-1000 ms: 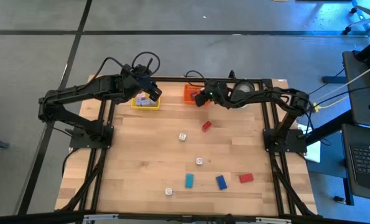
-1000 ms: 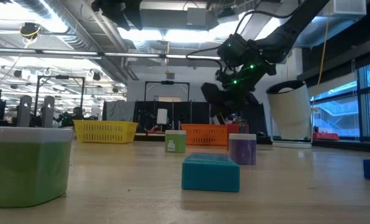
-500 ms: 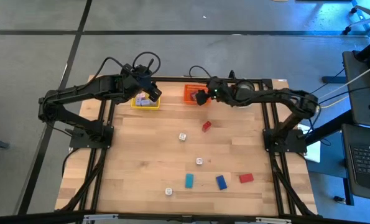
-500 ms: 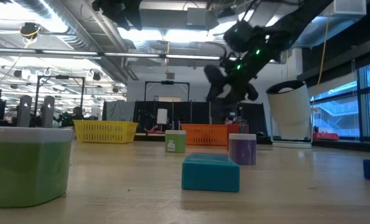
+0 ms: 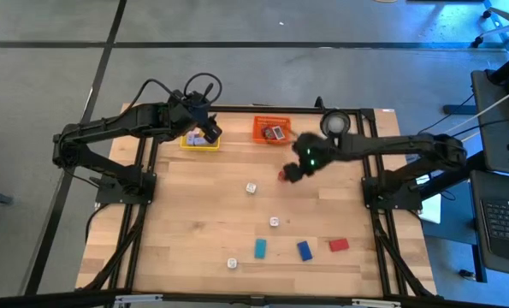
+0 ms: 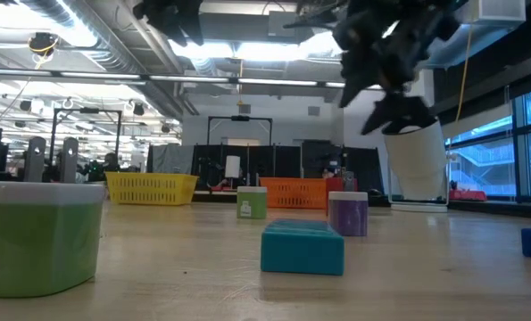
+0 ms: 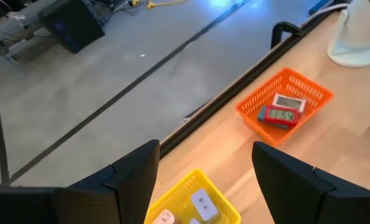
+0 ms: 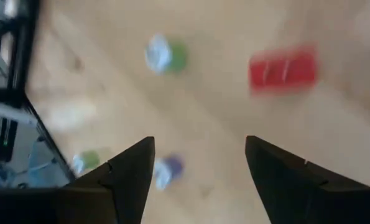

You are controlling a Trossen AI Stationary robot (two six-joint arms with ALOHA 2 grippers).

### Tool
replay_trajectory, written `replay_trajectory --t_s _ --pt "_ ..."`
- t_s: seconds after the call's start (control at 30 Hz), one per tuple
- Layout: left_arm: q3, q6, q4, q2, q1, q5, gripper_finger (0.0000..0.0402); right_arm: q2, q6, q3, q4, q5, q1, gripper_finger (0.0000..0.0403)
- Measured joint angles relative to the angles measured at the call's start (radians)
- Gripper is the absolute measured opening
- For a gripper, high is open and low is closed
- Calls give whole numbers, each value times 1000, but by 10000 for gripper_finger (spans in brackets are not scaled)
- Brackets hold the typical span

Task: Pick & Place Office items
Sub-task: Put the red digital timer into the orange bin

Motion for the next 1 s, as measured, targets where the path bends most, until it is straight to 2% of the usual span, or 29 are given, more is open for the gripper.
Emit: replay_trajectory --t_s 0.17,0.27,0.47,0.63,0.8,1.0 --pt "0 0 -8 0 0 34 253 14 202 -1 -31 33 199 249" --pt "0 0 -8 0 0 39 253 22 207 1 -47 31 295 249" --pt "0 0 -8 0 0 40 253 29 -57 -1 -205 32 485 249" --pt "0 0 -10 0 0 77 253 30 -243 -1 -255 59 618 249" --pt "0 -17 -10 0 0 102 253 48 -332 -1 -264 59 713 249" --pt "0 -62 -1 1 0 91 253 115 -361 -18 -260 59 777 249"
